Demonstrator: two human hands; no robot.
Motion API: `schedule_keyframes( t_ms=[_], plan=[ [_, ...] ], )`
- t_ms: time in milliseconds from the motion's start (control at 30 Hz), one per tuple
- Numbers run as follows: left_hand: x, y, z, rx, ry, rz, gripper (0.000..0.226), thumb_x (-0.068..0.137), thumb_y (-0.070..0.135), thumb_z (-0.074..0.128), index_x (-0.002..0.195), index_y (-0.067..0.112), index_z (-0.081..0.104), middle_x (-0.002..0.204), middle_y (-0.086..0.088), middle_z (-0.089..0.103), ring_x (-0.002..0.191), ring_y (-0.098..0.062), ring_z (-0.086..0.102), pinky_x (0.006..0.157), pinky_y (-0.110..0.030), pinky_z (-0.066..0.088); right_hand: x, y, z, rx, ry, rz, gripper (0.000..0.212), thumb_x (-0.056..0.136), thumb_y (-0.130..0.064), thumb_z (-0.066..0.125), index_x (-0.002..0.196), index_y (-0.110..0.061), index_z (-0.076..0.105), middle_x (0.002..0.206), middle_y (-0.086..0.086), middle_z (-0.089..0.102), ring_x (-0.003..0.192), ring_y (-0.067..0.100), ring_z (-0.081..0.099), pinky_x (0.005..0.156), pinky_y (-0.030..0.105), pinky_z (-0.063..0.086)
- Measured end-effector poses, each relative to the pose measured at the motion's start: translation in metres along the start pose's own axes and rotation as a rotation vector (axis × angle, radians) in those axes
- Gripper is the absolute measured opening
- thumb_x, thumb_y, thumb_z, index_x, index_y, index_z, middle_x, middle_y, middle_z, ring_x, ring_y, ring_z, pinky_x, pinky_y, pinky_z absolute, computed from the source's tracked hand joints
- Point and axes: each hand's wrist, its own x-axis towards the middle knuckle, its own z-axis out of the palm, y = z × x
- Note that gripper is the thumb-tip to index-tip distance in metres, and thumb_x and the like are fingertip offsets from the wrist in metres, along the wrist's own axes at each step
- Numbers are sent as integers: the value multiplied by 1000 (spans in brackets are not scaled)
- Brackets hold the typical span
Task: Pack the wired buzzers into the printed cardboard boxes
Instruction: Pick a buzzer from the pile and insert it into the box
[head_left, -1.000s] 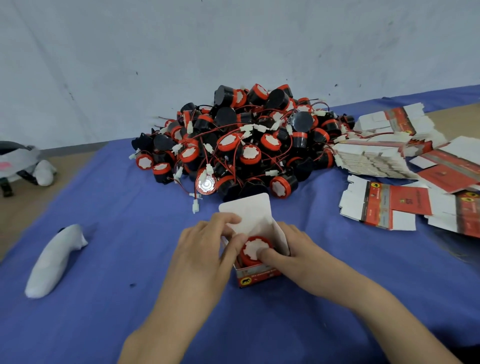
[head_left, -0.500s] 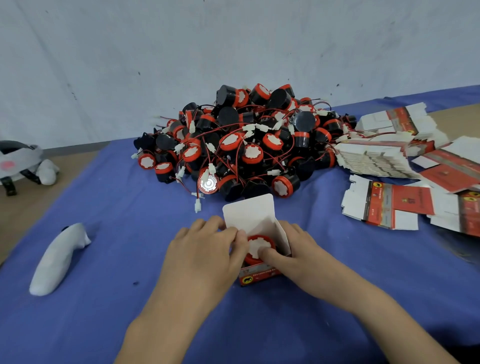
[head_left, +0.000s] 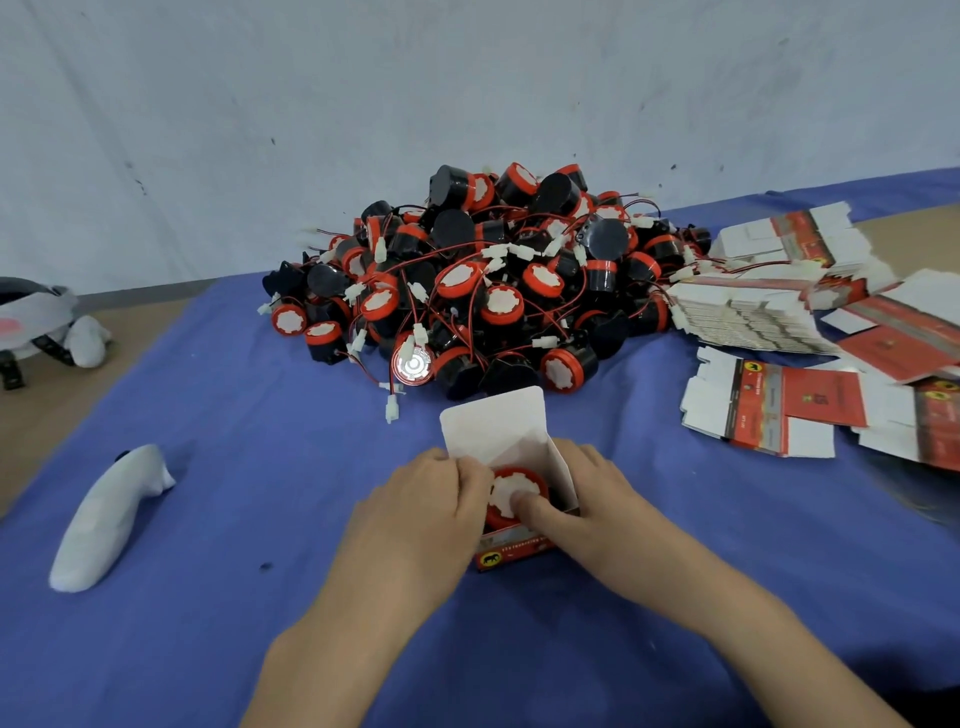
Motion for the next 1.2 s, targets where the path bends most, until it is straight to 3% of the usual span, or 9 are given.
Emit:
schedule_keyframes(
  t_ms=[133, 200, 533, 667, 767, 900, 1000, 1100, 1200],
  plan=[
    [-16, -3, 7, 254, 214, 185, 56, 97, 50, 2, 107, 37, 56, 128, 21, 48, 86, -9, 60, 65, -35, 54, -1, -1, 3, 55, 61, 0, 31, 87, -62, 46, 113, -45, 53, 112, -16, 53, 111, 1, 45, 92, 29, 46],
    [-16, -6, 8, 233, 232, 210, 64, 98, 58, -2, 122, 41, 55, 134, 22, 47, 94, -6, 60, 65, -34, 54, -2, -1, 4, 87, 86, 2, 25, 89, -61, 49, 110, -49, 51, 111, -19, 52, 111, -2, 45, 90, 26, 45],
    [-11, -11, 11, 155, 413, 317, 35, 102, 41, 30, 91, 28, 61, 91, 15, 60, 61, -8, 56, 39, -32, 46, -4, -4, 5, 89, 95, 18, 17, 90, -60, 49, 104, -51, 47, 108, -22, 48, 106, -1, 46, 83, 22, 43],
    [-9, -11, 14, 191, 363, 274, 31, 101, 41, 34, 90, 27, 59, 89, 14, 57, 64, -11, 55, 45, -36, 49, -5, -4, 4, 76, 98, 23, 17, 90, -60, 48, 104, -52, 46, 108, -22, 48, 107, -3, 45, 81, 21, 43],
    [-8, -9, 12, 234, 378, 265, 30, 100, 38, 39, 83, 24, 59, 84, 12, 57, 59, -13, 53, 40, -29, 42, -6, -5, 5, 74, 101, 20, 17, 91, -61, 48, 104, -51, 46, 107, -23, 48, 105, -3, 45, 81, 20, 42],
    [-5, -7, 9, 369, 294, 160, 28, 104, 41, 34, 103, 31, 60, 112, 15, 58, 82, -12, 60, 51, -30, 48, -6, -5, 5, 59, 105, 18, 19, 91, -61, 48, 107, -50, 46, 107, -23, 48, 106, -2, 45, 82, 21, 43],
    [-3, -5, 7, 411, 250, 116, 36, 103, 46, 24, 106, 36, 58, 125, 17, 53, 93, -10, 60, 55, -27, 43, -7, -7, 5, 47, 110, 20, 23, 91, -61, 47, 110, -49, 46, 108, -23, 47, 107, -2, 45, 83, 22, 44],
    [-3, -2, 7, 426, 217, 132, 43, 101, 49, 16, 103, 35, 56, 115, 16, 54, 86, -10, 57, 54, -27, 38, -7, -8, 5, 32, 114, 15, 23, 92, -59, 48, 112, -48, 47, 109, -22, 48, 108, 0, 46, 88, 24, 46],
    [2, -2, 6, 431, 215, 141, 38, 105, 48, 21, 96, 33, 54, 87, 10, 50, 71, -14, 54, 55, -31, 45, -8, -9, 5, 19, 114, 19, 25, 92, -58, 48, 114, -46, 47, 110, -20, 48, 108, 1, 45, 88, 24, 45]
  ],
)
